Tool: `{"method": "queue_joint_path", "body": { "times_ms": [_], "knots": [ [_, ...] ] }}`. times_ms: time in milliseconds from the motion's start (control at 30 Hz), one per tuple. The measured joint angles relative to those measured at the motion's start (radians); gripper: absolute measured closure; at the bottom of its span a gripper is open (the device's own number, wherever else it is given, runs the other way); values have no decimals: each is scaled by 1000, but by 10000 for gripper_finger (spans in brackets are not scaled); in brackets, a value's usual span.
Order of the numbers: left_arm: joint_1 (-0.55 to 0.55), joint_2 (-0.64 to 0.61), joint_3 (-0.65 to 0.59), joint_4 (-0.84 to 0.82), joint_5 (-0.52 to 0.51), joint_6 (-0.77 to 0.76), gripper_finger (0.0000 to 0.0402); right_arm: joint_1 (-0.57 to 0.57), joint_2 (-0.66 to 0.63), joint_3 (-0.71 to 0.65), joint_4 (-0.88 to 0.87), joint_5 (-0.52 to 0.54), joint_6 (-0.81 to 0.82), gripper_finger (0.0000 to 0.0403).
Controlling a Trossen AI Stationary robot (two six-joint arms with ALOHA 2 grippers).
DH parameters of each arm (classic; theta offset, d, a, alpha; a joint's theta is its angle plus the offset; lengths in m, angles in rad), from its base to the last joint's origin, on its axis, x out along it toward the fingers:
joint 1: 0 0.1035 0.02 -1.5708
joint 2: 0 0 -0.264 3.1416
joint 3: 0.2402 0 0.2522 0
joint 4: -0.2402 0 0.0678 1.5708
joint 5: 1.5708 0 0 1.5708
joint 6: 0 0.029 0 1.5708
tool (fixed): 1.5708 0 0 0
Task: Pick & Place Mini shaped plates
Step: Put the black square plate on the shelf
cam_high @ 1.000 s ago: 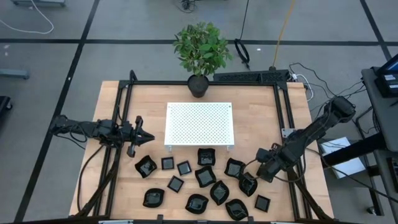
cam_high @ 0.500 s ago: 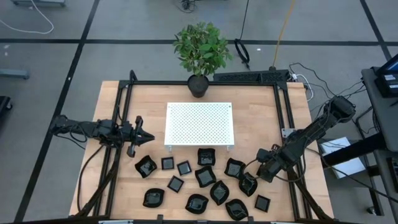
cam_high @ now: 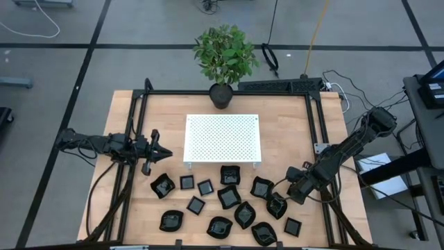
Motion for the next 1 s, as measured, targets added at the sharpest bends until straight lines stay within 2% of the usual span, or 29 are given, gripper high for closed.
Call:
{"method": "queue_joint_path", "body": {
  "times_ms": [567, 1000],
  "knots": [
    [0, 0, 0, 0, 0, 0, 364, 0, -45, -3, 18, -29, -8, 397],
    [0, 0, 0, 0, 0, 0, 364, 0, -69, -2, 54, -26, -2, 402]
  ]
}}
